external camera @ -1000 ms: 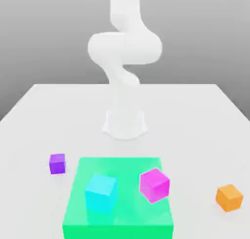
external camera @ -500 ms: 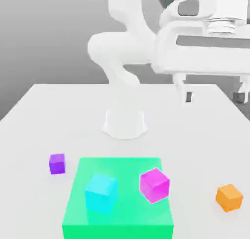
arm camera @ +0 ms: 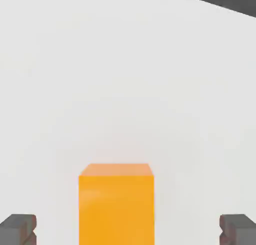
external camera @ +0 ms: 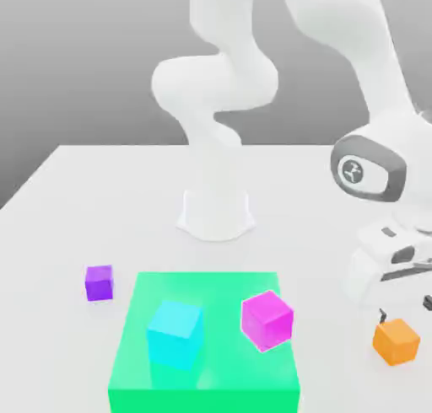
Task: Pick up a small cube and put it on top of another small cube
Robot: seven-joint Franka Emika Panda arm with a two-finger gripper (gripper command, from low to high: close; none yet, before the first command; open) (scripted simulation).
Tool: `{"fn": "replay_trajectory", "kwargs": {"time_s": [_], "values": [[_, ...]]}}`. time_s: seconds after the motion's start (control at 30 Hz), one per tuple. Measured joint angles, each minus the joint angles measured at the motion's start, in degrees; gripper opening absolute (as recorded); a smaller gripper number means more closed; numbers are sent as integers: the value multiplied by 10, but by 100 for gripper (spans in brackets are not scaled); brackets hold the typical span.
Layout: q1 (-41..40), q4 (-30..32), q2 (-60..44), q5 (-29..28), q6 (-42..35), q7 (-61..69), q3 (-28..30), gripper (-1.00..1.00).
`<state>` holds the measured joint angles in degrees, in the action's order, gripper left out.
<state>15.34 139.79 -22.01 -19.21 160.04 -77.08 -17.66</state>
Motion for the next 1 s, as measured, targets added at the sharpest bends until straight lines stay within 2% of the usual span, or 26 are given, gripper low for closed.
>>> {"fn": "replay_trajectory", "kwargs": {"time_s": [0.03,0.07,0.3,0.5,0.67,0.77,0.87,1.0], "values": [[13,-5,-21,-14,15,-11,16,0],[23,-9,-38,-27,28,-20,28,-100],[25,-10,-40,-29,30,-22,30,-100],[-34,4,63,62,-47,38,-28,-100],[-118,-17,155,143,-139,39,33,-100],[-207,-30,212,193,-197,35,74,-100],[-276,-27,262,208,-261,4,109,-100],[-280,0,215,194,-196,-14,111,-100]]}}
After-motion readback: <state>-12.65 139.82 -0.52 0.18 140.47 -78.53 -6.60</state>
